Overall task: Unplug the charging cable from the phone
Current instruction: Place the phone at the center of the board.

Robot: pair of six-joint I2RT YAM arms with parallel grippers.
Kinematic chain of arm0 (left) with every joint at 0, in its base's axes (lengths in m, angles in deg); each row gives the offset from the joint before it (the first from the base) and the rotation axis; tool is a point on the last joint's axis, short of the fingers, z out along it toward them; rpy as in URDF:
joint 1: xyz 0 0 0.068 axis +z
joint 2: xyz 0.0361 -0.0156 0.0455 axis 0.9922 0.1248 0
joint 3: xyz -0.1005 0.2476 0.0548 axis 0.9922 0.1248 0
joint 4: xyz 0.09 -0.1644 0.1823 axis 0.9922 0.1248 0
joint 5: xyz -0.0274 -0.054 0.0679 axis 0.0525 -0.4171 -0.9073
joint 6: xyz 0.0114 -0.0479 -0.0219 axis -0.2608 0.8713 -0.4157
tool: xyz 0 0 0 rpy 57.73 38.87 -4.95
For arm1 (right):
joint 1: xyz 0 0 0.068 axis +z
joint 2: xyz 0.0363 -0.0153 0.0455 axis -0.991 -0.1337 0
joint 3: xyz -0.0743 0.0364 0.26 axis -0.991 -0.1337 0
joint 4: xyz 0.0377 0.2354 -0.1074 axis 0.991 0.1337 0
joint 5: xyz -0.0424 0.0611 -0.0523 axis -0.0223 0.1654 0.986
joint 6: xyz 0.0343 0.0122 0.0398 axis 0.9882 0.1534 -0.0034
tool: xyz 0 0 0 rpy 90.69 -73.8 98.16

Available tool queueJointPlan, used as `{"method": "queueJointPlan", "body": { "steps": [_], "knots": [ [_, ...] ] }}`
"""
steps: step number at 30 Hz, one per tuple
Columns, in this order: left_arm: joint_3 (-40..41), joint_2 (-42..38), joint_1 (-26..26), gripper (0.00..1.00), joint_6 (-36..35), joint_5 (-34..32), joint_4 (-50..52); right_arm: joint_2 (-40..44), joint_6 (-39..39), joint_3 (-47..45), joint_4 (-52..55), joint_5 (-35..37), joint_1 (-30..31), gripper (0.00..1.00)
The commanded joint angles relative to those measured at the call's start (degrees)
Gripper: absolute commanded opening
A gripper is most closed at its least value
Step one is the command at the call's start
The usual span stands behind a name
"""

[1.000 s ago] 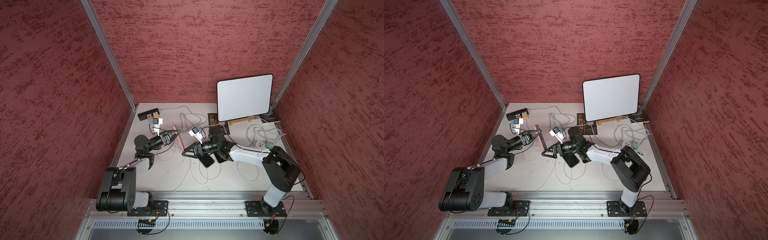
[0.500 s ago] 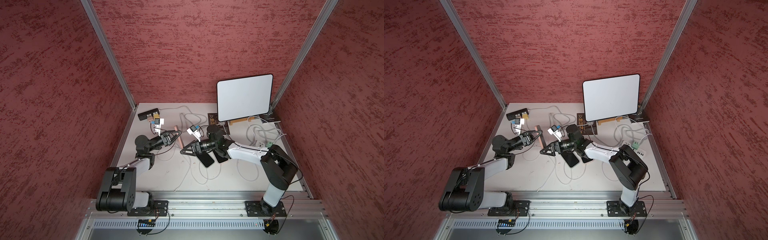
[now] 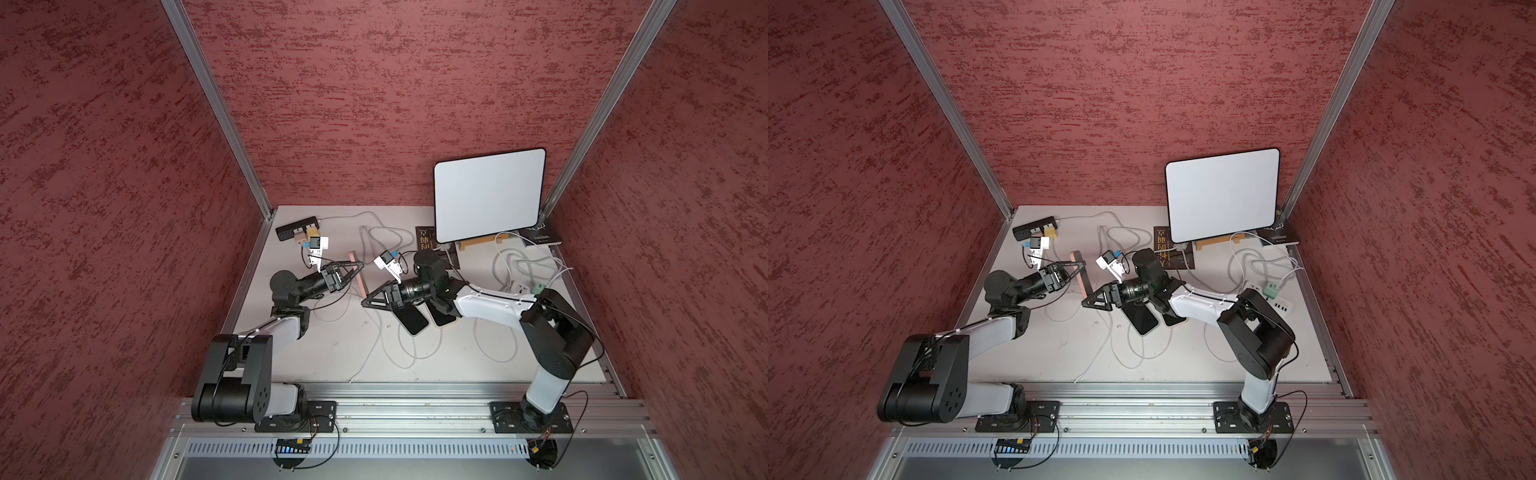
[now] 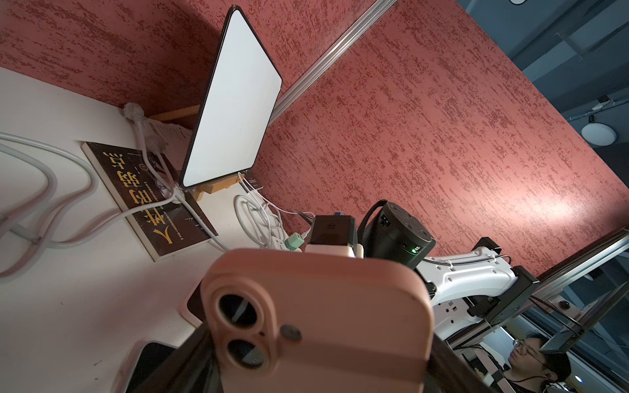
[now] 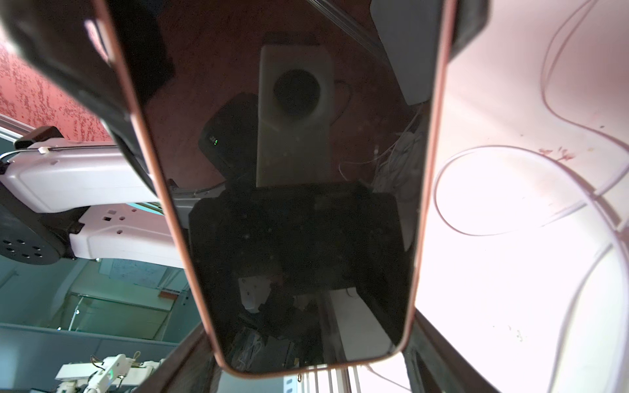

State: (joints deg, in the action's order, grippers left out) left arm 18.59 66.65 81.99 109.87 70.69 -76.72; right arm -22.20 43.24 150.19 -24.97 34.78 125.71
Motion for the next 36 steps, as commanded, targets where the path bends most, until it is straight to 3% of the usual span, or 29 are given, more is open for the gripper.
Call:
{"method": "queueJointPlan", "body": {
  "steps": [1, 4, 9, 14, 24, 30, 36],
  "knots": [
    [0.0, -0.6, -0.2, 0.23, -0.8, 0.1, -2.3, -0.2, -0.4, 1.4, -2.1, -1.4, -0.2, 0.65],
    [0.0, -0.5, -0.2, 0.35, -1.0, 0.1, -2.0, -0.2, -0.5, 1.4, -2.2, -1.6, -0.2, 0.52],
    [-0.1, -0.7, 0.0, 0.98, -1.6, -0.7, -0.7, -0.1, -1.4, 1.3, -1.0, -2.0, -0.2, 0.41],
    [-0.2, -2.7, 0.7, 1.0, -5.4, -4.2, 6.5, 0.1, -4.1, 1.2, 3.4, -1.4, -0.2, 0.37],
    [-1.8, -14.6, 1.6, 1.0, -20.5, -19.5, 37.1, 1.8, -16.0, 2.4, 22.1, 4.0, 0.7, 0.34],
    [-1.3, -18.4, 2.1, 1.0, -21.4, -26.7, 42.1, 1.5, -25.2, 5.8, 35.7, 10.6, 2.8, 0.32],
    [-0.3, -21.6, 3.1, 1.0, -21.5, -31.4, 45.8, 0.5, -30.0, 8.3, 41.7, 16.7, 5.2, 0.26]
  ]
}}
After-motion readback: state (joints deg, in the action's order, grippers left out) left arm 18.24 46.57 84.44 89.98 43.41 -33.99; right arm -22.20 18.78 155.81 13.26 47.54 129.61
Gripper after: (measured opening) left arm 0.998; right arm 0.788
